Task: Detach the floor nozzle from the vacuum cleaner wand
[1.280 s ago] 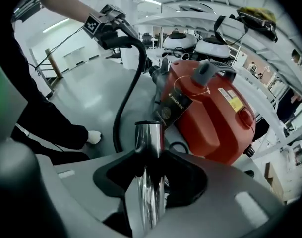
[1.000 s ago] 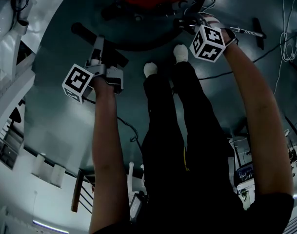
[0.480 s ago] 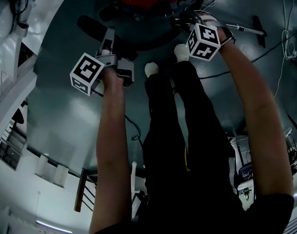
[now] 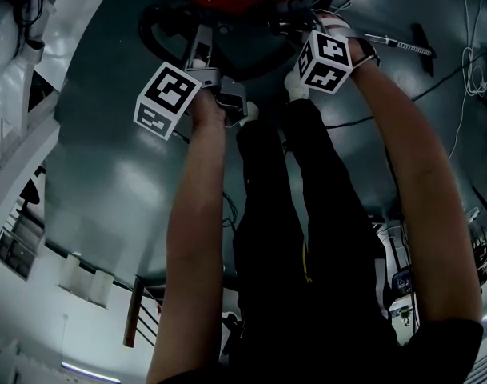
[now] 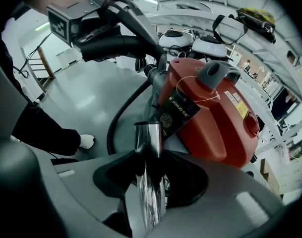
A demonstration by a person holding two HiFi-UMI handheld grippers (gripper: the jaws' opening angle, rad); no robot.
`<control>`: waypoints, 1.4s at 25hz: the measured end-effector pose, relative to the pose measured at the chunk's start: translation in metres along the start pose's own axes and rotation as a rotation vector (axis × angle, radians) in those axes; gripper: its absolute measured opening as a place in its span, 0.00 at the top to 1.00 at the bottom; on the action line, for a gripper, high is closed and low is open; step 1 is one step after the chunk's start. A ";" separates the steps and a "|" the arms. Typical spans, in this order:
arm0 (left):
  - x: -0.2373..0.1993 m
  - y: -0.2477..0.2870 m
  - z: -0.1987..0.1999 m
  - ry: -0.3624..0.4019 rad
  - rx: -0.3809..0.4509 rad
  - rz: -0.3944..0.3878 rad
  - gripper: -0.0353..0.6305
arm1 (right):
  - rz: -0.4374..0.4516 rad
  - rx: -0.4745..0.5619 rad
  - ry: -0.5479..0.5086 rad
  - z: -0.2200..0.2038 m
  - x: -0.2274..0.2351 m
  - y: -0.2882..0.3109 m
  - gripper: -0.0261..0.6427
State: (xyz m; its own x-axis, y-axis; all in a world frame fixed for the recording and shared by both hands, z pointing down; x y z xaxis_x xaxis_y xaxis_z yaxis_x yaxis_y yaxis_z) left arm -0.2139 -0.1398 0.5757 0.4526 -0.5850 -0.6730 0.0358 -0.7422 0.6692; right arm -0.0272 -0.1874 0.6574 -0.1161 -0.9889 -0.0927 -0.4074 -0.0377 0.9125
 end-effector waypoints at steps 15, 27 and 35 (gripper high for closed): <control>-0.006 0.011 -0.002 0.321 -0.059 0.096 0.54 | -0.079 0.004 0.014 0.003 0.005 0.007 0.71; -0.014 -0.002 -0.030 0.244 -0.144 0.033 0.75 | -0.167 0.033 0.140 -0.001 -0.012 0.001 0.68; -0.012 -0.020 -0.056 0.269 -0.191 -0.046 0.93 | -0.264 0.148 0.463 -0.010 -0.027 -0.031 0.87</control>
State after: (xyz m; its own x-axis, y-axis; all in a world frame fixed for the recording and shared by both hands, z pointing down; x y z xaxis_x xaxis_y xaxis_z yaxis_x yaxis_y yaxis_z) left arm -0.1702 -0.0994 0.5878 0.6649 -0.4264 -0.6133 0.2163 -0.6760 0.7044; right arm -0.0028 -0.1611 0.6358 0.4044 -0.9096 -0.0951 -0.4959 -0.3054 0.8129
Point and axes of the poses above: the fingertips, and each gripper's own axes: y forward along the fingers, x to its right, z out of its top, the point moved 4 cm from there along -y, backward along the fingers, and after that the axes turned 2 degrees about x, right-handed, at the moved point
